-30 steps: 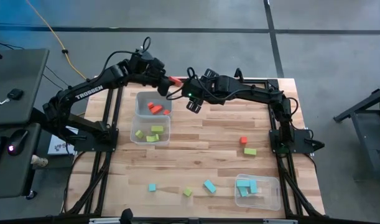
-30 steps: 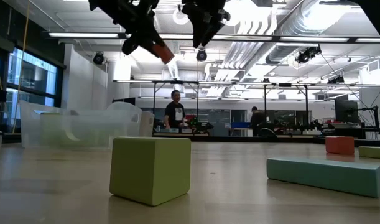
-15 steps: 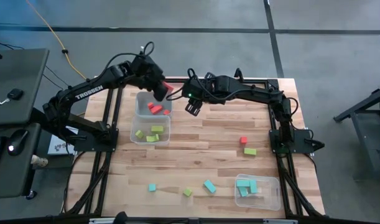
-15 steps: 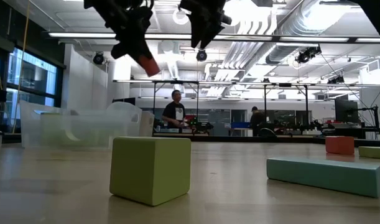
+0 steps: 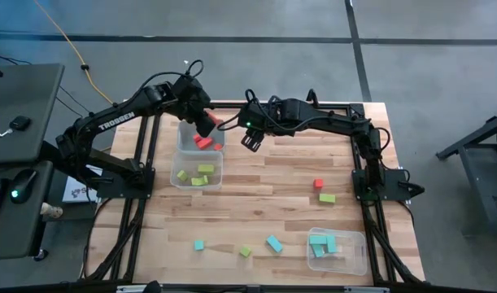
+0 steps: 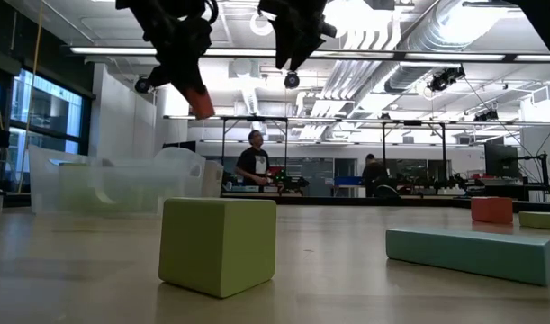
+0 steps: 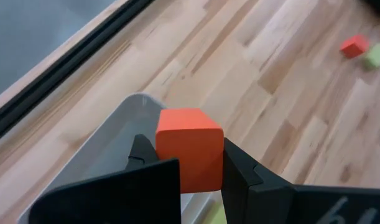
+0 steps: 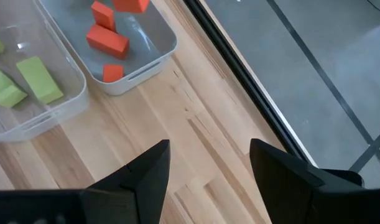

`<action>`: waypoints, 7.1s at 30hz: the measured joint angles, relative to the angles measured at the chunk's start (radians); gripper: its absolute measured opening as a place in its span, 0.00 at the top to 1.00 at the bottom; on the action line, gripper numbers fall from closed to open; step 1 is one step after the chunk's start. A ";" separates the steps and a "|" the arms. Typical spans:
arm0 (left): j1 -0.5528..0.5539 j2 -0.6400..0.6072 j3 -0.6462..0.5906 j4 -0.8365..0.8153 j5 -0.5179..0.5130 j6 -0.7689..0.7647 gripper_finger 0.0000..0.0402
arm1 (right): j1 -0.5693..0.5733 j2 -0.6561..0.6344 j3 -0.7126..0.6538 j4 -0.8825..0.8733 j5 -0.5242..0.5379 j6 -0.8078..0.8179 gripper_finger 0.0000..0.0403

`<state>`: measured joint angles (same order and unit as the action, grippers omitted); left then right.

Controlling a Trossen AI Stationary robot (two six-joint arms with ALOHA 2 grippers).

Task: Sort & place blocks by color
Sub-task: Put the orange block into the gray bin, then put the blue block into the bottom transparent bin

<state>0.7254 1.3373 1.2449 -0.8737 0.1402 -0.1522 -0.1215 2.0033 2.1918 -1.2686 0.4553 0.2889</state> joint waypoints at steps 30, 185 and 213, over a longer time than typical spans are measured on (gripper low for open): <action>-0.031 0.007 -0.116 -0.098 -0.121 0.007 0.94 | 0.000 0.000 0.000 0.000 -0.040 0.003 0.48; -0.317 -0.115 0.330 -0.373 -0.122 0.033 0.58 | 0.534 0.303 -0.014 -0.183 -0.566 0.811 0.40; -0.317 -0.114 0.330 -0.372 -0.122 0.033 0.58 | 0.606 0.443 -0.014 -0.126 -0.620 0.838 0.40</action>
<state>0.4084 1.2228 1.5745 -1.2457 0.0181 -0.1196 0.4844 2.4466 2.1773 -1.3941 -0.1645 1.1267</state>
